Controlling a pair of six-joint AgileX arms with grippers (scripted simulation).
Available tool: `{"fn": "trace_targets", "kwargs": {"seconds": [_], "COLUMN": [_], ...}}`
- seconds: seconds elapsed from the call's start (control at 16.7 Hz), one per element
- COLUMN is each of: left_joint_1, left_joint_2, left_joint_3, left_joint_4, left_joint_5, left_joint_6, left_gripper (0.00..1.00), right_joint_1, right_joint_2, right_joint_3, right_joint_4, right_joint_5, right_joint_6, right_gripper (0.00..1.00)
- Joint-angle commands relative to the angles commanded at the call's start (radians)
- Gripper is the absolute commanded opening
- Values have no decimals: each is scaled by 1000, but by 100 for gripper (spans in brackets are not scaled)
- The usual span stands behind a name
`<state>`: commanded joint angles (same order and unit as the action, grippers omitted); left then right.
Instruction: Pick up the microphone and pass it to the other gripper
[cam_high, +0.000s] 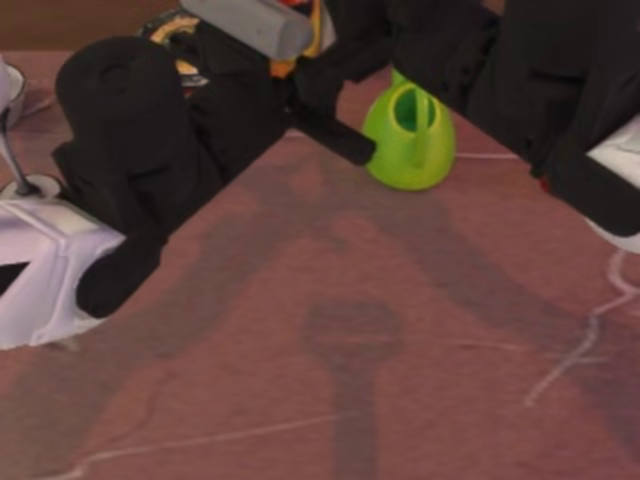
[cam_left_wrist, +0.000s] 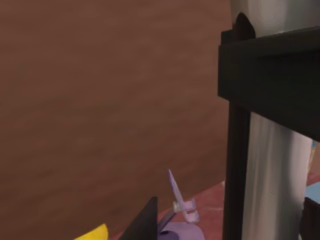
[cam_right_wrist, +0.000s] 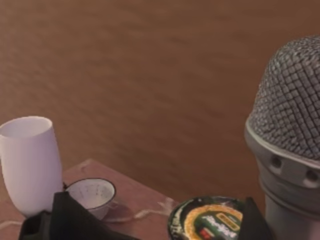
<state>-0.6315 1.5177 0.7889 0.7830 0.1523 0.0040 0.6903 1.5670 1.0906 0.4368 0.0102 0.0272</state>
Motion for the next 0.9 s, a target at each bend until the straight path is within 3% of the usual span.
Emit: {"fn": "trace_targets", "kwargs": {"seconds": [0.42,0.54,0.9], "left_joint_1": [0,24,63], "left_joint_2": [0,3,-198], "left_joint_3": [0,-10,-168], "left_joint_4": [0,-2,-39], "left_joint_5": [0,-29,-9], "left_joint_6": [0,16,13], "left_gripper": [100,100,100], "right_joint_1": [0,-1,-75], "right_joint_2": [0,-10,-87], "right_joint_3": [0,1,-71], "right_joint_4": [0,0,-4], "right_joint_5": [0,8,-74], "right_joint_6": [0,-10,-13], "right_gripper": [0,0,0]}}
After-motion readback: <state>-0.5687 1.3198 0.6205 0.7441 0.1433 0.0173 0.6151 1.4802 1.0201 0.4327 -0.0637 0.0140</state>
